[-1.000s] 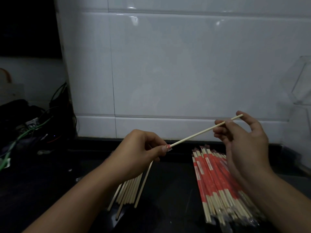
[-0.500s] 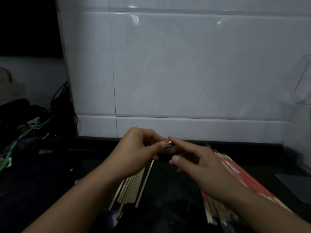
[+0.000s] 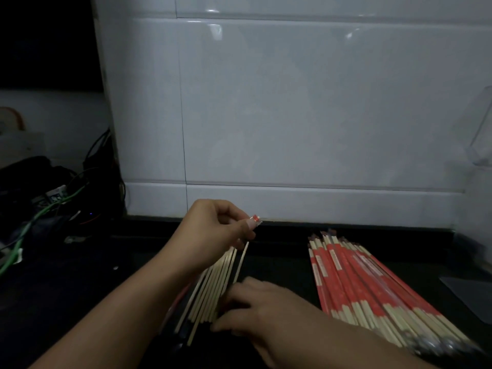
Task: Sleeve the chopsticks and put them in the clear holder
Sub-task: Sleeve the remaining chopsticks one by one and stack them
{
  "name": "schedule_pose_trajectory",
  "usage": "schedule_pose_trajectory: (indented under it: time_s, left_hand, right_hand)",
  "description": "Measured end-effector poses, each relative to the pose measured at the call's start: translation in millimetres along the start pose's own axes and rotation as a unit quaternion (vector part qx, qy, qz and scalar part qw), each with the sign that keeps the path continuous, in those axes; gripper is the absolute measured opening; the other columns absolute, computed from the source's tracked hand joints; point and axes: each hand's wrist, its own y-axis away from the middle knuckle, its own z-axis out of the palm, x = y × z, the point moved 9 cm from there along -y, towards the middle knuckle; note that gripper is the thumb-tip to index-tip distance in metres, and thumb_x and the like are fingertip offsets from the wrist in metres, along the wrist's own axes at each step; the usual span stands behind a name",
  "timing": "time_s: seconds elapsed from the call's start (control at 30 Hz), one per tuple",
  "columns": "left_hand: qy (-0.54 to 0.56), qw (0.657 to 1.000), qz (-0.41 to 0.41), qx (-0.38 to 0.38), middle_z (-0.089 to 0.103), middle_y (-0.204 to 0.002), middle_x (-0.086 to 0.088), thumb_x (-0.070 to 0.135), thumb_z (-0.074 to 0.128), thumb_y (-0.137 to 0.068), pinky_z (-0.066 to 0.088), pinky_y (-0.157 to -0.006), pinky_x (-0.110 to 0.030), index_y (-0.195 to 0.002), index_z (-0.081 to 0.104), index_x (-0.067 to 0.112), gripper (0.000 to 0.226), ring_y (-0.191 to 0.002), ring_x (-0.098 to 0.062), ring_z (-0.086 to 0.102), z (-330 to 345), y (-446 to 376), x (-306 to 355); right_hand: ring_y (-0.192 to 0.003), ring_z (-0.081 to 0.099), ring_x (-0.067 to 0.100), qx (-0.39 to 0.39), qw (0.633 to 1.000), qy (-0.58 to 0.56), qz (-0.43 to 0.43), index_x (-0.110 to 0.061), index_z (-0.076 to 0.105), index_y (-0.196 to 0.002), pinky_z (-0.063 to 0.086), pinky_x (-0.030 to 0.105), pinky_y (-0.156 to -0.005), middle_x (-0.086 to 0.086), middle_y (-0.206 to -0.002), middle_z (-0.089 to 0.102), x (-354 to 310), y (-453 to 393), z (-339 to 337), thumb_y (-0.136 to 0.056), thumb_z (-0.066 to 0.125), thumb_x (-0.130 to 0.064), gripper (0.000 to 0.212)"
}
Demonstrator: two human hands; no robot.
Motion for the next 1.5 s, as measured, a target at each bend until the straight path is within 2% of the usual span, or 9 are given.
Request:
schedule_pose_trajectory:
  time_s: [0.17,0.4,0.5,0.57,0.63,0.8,0.87,1.2,1.5]
  left_hand:
    - [-0.001,1.0,-0.004,-0.008,0.076,-0.075,-0.004,0.023,0.074,-0.087,0.045,-0.052,-0.014,-0.085,0.072,0.009,0.014,-0.061,-0.01,0.067,1.4,-1.0,-2.8]
    - [0.005,1.0,-0.005,-0.004,0.076,-0.075,-0.004,0.024,0.074,-0.087,0.049,-0.063,-0.021,-0.084,0.072,0.009,0.015,-0.061,-0.012,0.067,-1.3,-3.0,-3.6]
    - [0.012,1.0,0.006,-0.007,0.075,-0.072,-0.006,0.022,0.075,-0.085,0.05,-0.061,-0.02,-0.083,0.072,0.006,0.017,-0.06,-0.013,0.066,-0.5,-3.0,-0.9]
    - [0.003,1.0,0.015,-0.026,0.076,-0.075,-0.006,0.024,0.075,-0.085,0.049,-0.061,-0.019,-0.085,0.072,0.007,0.018,-0.063,-0.014,0.068,3.6,-1.2,1.6]
    - [-0.005,0.999,0.023,-0.049,0.076,-0.079,-0.007,0.023,0.074,-0.086,0.049,-0.058,-0.017,-0.088,0.072,0.007,0.016,-0.065,-0.013,0.069,8.4,1.6,4.4]
    - [-0.027,0.995,0.051,-0.076,0.076,-0.08,-0.004,0.019,0.072,-0.089,0.057,-0.07,-0.031,-0.088,0.073,0.011,0.008,-0.069,-0.017,0.072,17.0,5.8,11.5]
    - [-0.028,0.995,0.057,-0.077,0.076,-0.08,-0.005,0.018,0.072,-0.089,0.059,-0.072,-0.034,-0.087,0.073,0.01,0.008,-0.07,-0.018,0.072,17.0,5.6,12.3]
    - [-0.04,0.994,0.069,-0.08,0.076,-0.079,-0.003,0.021,0.074,-0.086,0.058,-0.075,-0.045,-0.085,0.074,0.014,0.008,-0.07,-0.019,0.072,18.2,7.7,16.8]
    - [-0.051,0.992,0.078,-0.09,0.075,-0.073,-0.003,0.021,0.077,-0.084,0.057,-0.069,-0.036,-0.08,0.074,0.018,0.005,-0.066,-0.015,0.069,20.2,5.9,14.3]
  right_hand:
    - [-0.1,0.05,0.011,-0.003,0.997,-0.068,0.02,-0.013,0.073,-0.103,0.036,0.016,-0.082,-0.001,-0.107,0.058,5.2,-2.2,-3.2,-0.09,0.055,-0.013,0.023]
    - [-0.092,0.055,0.01,0.012,1.0,0.015,0.017,-0.023,0.058,-0.102,0.046,0.023,-0.073,-0.007,-0.112,0.051,14.3,-6.1,-12.4,-0.086,0.06,-0.008,0.022]
    - [-0.069,0.06,-0.002,0.116,0.98,-0.043,0.154,-0.012,0.06,-0.091,0.054,0.033,-0.083,-0.018,-0.074,0.062,47.7,-12.3,-34.5,-0.074,0.065,-0.009,0.018]
    - [-0.063,0.058,0.004,0.396,0.891,-0.112,0.192,-0.016,0.058,-0.097,0.051,0.023,-0.069,-0.009,-0.076,0.063,49.2,26.8,-103.7,-0.09,0.057,0.0,0.017]
    - [-0.055,0.056,0.012,0.577,0.768,-0.191,0.202,-0.022,0.052,-0.106,0.048,0.019,-0.056,0.005,-0.082,0.064,47.7,82.7,-155.3,-0.099,0.046,0.004,0.027]
    - [-0.05,0.055,0.009,0.688,0.566,-0.338,0.302,-0.014,0.063,-0.101,0.045,0.02,-0.051,0.011,-0.082,0.066,118.6,143.5,-169.7,-0.1,0.044,0.0,0.023]
    - [-0.05,0.055,0.008,0.696,0.525,-0.373,0.317,-0.013,0.063,-0.1,0.045,0.019,-0.052,0.012,-0.084,0.065,128.6,153.0,-167.0,-0.1,0.045,0.0,0.022]
    - [-0.05,0.054,0.008,0.678,0.55,-0.376,0.309,-0.015,0.063,-0.098,0.045,0.019,-0.05,0.014,-0.086,0.064,125.4,141.7,-159.3,-0.1,0.045,0.0,0.023]
    - [-0.051,0.054,0.009,0.672,0.561,-0.373,0.308,-0.014,0.063,-0.099,0.044,0.019,-0.05,0.015,-0.088,0.064,120.3,138.2,-161.0,-0.1,0.045,0.0,0.022]
